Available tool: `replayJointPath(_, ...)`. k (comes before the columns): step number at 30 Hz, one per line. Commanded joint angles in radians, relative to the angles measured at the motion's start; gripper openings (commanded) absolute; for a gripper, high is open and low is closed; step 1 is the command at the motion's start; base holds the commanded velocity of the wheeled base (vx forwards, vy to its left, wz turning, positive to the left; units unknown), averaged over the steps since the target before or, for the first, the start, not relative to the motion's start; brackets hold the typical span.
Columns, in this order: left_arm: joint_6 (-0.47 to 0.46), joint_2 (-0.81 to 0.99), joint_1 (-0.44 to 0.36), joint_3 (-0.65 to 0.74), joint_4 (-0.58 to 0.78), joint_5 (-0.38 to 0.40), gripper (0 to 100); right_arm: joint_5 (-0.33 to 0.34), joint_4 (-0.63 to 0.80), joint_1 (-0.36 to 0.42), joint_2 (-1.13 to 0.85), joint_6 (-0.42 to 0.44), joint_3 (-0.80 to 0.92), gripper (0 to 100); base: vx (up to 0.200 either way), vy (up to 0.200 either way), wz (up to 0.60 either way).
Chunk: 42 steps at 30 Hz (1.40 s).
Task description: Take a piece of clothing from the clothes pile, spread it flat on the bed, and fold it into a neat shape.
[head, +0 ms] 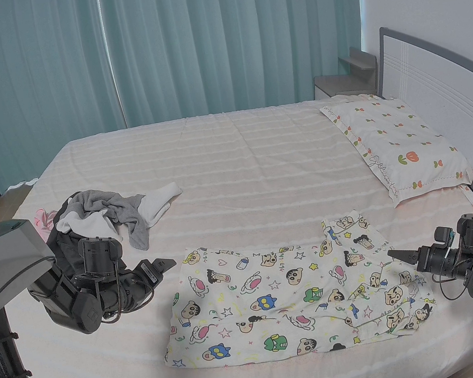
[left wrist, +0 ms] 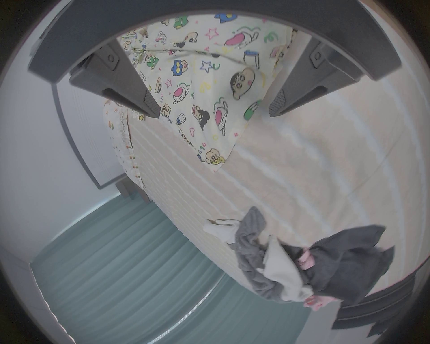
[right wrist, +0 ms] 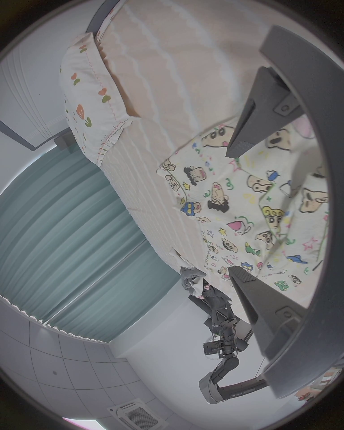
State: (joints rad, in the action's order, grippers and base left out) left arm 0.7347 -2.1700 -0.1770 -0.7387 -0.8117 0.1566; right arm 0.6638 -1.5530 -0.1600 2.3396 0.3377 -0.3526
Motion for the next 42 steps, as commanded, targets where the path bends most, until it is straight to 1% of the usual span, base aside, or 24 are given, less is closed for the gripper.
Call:
replayJointPath(1,-0.054,-0.07,-0.002,-0.018,-0.003,-0.002,100,0.0,-0.018,0.007,0.001,0.0,0.003,100,0.0,0.0,0.0)
replayJointPath(2,-0.077,-0.091,-0.002,-0.034,-0.011,-0.002,100,0.0,-0.018,0.01,0.0,0.0,0.003,100,0.0,0.0,0.0)
replayJointPath(5,-0.101,-0.14,-0.004,-0.09,-0.011,-0.003,100,0.0,-0.018,0.016,0.001,0.0,0.009,100,0.0,0.0,0.0)
replayJointPath(10,-0.107,-0.209,-0.004,-0.22,0.02,-0.003,100,0.0,-0.018,0.023,0.003,0.0,0.014,100,0.0,0.0,0.0)
replayJointPath(12,-0.124,-0.238,-0.007,-0.275,0.059,-0.003,100,-0.001,-0.018,0.025,0.003,0.001,0.012,100,0.0,0.0,0.0)
replayJointPath(14,-0.153,-0.275,-0.007,-0.355,0.128,-0.003,100,-0.006,-0.018,0.031,0.007,0.003,0.01,100,0.0,0.0,0.0)
replayJointPath(15,-0.156,-0.278,-0.007,-0.363,0.135,-0.003,100,-0.007,-0.018,0.031,0.009,0.003,0.01,100,0.0,0.0,0.0)
replayJointPath(18,-0.167,-0.304,-0.009,-0.45,0.2,-0.002,100,-0.013,-0.018,0.039,0.023,0.0,0.01,100,0.0,0.0,0.0)
replayJointPath(19,-0.167,-0.304,-0.009,-0.45,0.2,-0.002,100,-0.013,-0.018,0.039,0.023,0.0,0.01,100,0.0,0.0,0.0)
replayJointPath(20,-0.17,-0.338,-0.021,-0.524,0.236,0.003,100,-0.013,-0.018,0.042,0.023,0.0,0.009,100,0.0,0.0,0.0)
replayJointPath(23,-0.189,-0.406,-0.041,-0.627,0.279,-0.011,100,-0.013,-0.018,0.043,0.023,0.0,0.01,100,0.0,0.0,0.0)
replayJointPath(24,-0.198,-0.413,-0.042,-0.637,0.289,-0.017,100,-0.013,-0.018,0.043,0.023,0.0,0.012,100,0.0,0.0,0.0)
replayJointPath(25,-0.216,-0.43,-0.047,-0.669,0.319,-0.031,100,-0.013,-0.018,0.045,0.023,-0.002,0.014,100,0.0,0.0,0.0)
replayJointPath(27,-0.221,-0.442,-0.062,-0.719,0.365,-0.037,100,-0.013,-0.018,0.048,0.023,-0.002,0.014,100,0.0,0.0,0.0)
replayJointPath(30,-0.228,-0.447,-0.071,-0.746,0.393,-0.042,100,-0.013,-0.018,0.05,0.023,-0.002,0.012,100,0.0,0.0,0.0)
replayJointPath(33,-0.235,-0.452,-0.085,-0.757,0.394,-0.06,100,-0.015,-0.018,0.051,0.023,-0.002,0.014,100,0.0,0.0,0.0)
replayJointPath(37,-0.244,-0.453,-0.098,-0.763,0.394,-0.065,100,-0.015,-0.018,0.051,0.021,-0.002,0.014,100,0.0,0.0,0.0)
replayJointPath(40,-0.304,-0.482,-0.098,-0.798,0.394,-0.131,100,-0.015,-0.018,0.051,0.018,-0.003,0.014,100,0.0,0.0,0.0)
replayJointPath(42,-0.314,-0.498,-0.096,-0.817,0.398,-0.16,100,-0.015,-0.018,0.051,0.018,-0.003,0.014,100,0.0,0.0,0.0)
